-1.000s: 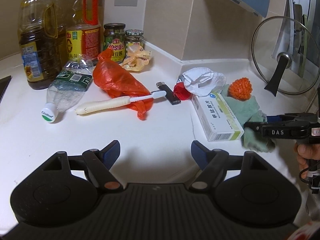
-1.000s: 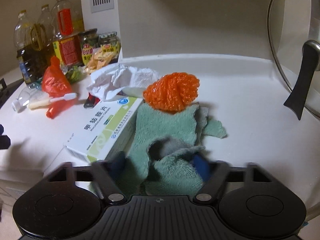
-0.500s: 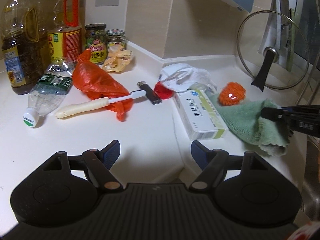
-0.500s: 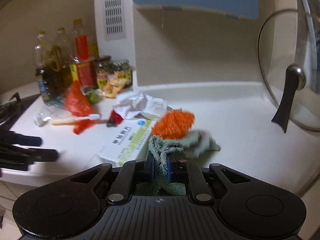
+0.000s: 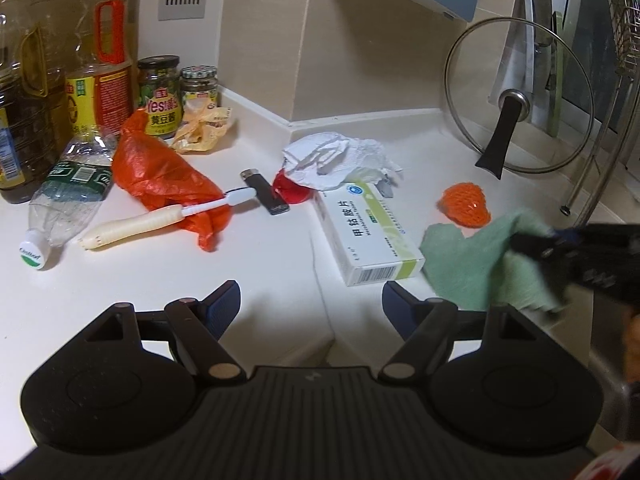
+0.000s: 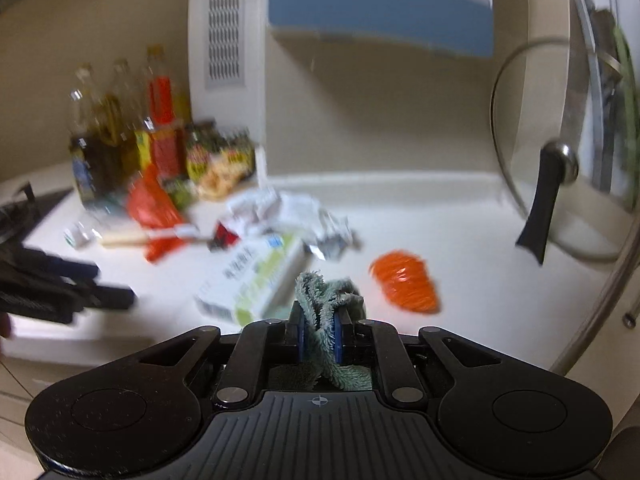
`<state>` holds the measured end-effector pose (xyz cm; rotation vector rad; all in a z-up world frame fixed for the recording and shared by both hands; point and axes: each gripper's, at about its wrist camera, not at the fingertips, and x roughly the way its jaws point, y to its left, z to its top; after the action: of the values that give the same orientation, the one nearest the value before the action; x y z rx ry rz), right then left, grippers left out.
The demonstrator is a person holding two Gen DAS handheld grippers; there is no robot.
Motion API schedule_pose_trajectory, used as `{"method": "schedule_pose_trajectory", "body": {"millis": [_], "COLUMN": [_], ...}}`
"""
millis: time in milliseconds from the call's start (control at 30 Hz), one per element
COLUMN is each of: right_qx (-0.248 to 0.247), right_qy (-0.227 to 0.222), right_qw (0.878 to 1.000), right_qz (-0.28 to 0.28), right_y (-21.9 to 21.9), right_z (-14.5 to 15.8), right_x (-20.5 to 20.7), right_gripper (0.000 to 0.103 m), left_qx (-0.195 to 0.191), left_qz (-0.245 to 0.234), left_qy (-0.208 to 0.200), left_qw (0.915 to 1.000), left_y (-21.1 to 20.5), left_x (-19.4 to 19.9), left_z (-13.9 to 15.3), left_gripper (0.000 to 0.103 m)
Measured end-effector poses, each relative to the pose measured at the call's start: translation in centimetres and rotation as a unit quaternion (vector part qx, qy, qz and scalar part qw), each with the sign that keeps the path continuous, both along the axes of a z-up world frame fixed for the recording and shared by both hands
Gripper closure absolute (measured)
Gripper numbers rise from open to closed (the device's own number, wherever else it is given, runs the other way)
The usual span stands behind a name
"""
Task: Collect trash
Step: 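Grasp the green cloth with the right gripper while the left grasps the orange scrubber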
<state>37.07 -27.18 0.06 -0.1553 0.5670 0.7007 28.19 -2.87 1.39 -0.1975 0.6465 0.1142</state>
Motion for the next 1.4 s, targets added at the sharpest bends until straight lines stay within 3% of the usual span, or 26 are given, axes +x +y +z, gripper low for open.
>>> {"method": "schedule_pose_trajectory", "body": {"millis": [33, 100, 133, 167, 400, 433, 467, 533, 567, 633, 800, 1000, 1200, 1400], "right_qx": [0.002, 0.005, 0.012, 0.017, -0.026, -0.024, -0.023, -0.029, -0.028, -0.024, -0.024, -0.017, -0.007, -0.005], "right_qy": [0.009, 0.024, 0.025, 0.023, 0.066, 0.068, 0.071, 0.062, 0.064, 0.065, 0.046, 0.033, 0.047, 0.056], "right_qw": [1.000, 1.000, 0.999, 0.999, 0.996, 0.996, 0.996, 0.996, 0.996, 0.997, 0.999, 0.997, 0.993, 0.992], "right_qz": [0.003, 0.015, 0.022, 0.030, 0.053, 0.052, 0.052, 0.047, 0.046, 0.035, -0.009, -0.070, -0.110, -0.115], "right_y": [0.0, -0.1, -0.3, -0.4, 0.1, 0.0, -0.1, -0.3, -0.5, -1.1, -3.3, -6.4, -8.8, -9.9], "right_z": [-0.5, -1.1, -1.2, -1.4, -3.6, -3.7, -3.7, -3.5, -3.3, -2.8, -1.1, 0.0, -0.5, -1.0], "right_x": [0.6, 1.5, 1.7, 1.9, 3.7, 3.7, 3.6, 3.1, 2.9, 2.5, 0.9, 0.2, 0.8, 1.9], "right_gripper": [0.082, 0.051, 0.028, 0.023, 0.023, 0.030, 0.053, 0.073, 0.081, 0.085, 0.087, 0.087, 0.087, 0.087], "left_qx": [0.000, 0.001, 0.001, 0.002, 0.010, 0.010, 0.010, 0.011, 0.013, 0.016, 0.018, 0.035, 0.059, 0.089], "left_qz": [0.001, 0.003, 0.005, 0.008, 0.013, 0.013, 0.012, 0.005, -0.002, -0.018, -0.076, -0.149, -0.192, -0.202], "left_qy": [0.001, 0.004, 0.006, 0.008, 0.028, 0.027, 0.026, 0.023, 0.020, 0.014, 0.002, 0.000, 0.016, 0.040], "left_qw": [1.0000, 1.0000, 1.0000, 0.9999, 0.9995, 0.9995, 0.9995, 0.9997, 0.9997, 0.9996, 0.9970, 0.9882, 0.9795, 0.9745], "left_y": [-0.1, -0.3, -0.3, -0.3, -0.5, -0.5, -0.5, -0.7, -0.9, -1.5, -3.7, -7.6, -12.0, -15.1], "left_x": [0.2, 0.5, 0.7, 0.8, 1.4, 1.5, 1.6, 1.9, 2.2, 3.0, 6.0, 11.0, 16.5, 20.4], "left_z": [-0.1, -0.1, -0.2, -0.3, -0.7, -0.6, -0.4, 0.0, 0.2, 0.8, 2.0, 2.4, 0.8, -1.3], "left_gripper": [0.028, 0.028, 0.028, 0.028, 0.028, 0.028, 0.028, 0.028, 0.028, 0.028, 0.028, 0.028, 0.028, 0.032]}}
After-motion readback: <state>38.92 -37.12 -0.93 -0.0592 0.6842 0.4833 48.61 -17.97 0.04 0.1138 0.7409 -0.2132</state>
